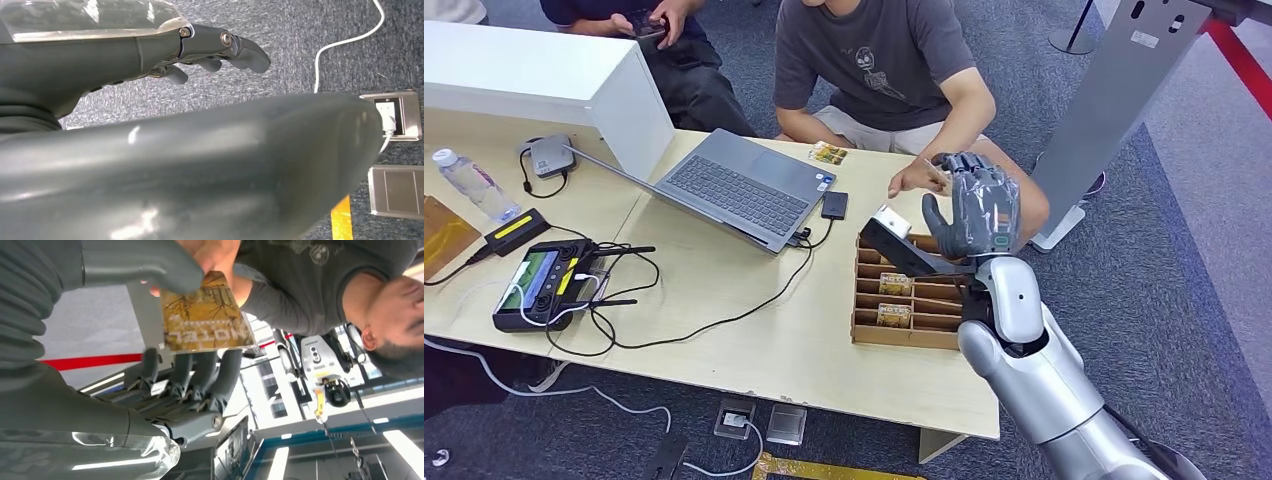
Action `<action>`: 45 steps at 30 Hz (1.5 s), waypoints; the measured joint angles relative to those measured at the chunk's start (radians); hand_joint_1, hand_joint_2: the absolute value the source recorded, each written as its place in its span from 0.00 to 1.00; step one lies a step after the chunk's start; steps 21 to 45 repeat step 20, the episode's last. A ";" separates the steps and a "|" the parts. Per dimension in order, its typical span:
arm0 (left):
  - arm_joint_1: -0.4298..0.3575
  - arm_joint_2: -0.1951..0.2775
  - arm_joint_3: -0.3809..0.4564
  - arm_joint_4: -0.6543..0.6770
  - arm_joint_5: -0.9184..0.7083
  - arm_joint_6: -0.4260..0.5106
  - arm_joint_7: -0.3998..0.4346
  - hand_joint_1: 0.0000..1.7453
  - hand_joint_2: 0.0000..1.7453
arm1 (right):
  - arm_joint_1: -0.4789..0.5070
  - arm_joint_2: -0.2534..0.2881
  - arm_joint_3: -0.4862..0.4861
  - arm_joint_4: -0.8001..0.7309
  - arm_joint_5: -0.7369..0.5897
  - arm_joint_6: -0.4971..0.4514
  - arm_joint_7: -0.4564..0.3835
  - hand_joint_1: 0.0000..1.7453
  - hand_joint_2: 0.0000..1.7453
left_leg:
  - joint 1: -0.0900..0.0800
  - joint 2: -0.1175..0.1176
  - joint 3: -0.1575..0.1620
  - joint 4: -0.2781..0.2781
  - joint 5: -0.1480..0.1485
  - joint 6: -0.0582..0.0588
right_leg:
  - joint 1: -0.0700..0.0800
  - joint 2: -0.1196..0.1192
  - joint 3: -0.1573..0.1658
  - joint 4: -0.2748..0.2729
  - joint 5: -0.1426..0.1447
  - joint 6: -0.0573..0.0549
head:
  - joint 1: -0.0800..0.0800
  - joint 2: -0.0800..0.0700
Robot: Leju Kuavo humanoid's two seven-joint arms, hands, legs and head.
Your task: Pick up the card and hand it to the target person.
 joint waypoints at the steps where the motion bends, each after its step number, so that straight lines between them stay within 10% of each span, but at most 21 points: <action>1: 0.000 0.000 0.000 0.000 0.000 0.000 0.001 0.00 0.00 | -0.001 0.003 0.002 0.009 -0.004 -0.001 -0.002 0.00 1.00 | 0.000 0.000 0.000 0.000 0.000 0.000 | 0.000 0.000 0.000 0.000 0.000 0.000 | 0.000 0.000; 20: 0.001 0.001 0.000 0.000 0.013 0.012 0.010 0.00 0.00 | 0.071 0.020 -0.010 0.007 -0.161 -0.237 -0.075 0.00 1.00 | 0.000 0.000 0.000 0.000 0.000 0.000 | 0.000 0.000 -0.001 0.000 0.000 0.000 | 0.000 0.000; 45: 0.001 0.001 0.000 0.000 0.013 0.012 0.010 0.00 0.00 | 0.071 0.020 -0.010 0.007 -0.161 -0.237 -0.075 0.00 1.00 | 0.000 0.000 0.000 0.000 0.000 0.000 | 0.000 0.000 -0.001 0.000 0.000 0.000 | 0.000 0.000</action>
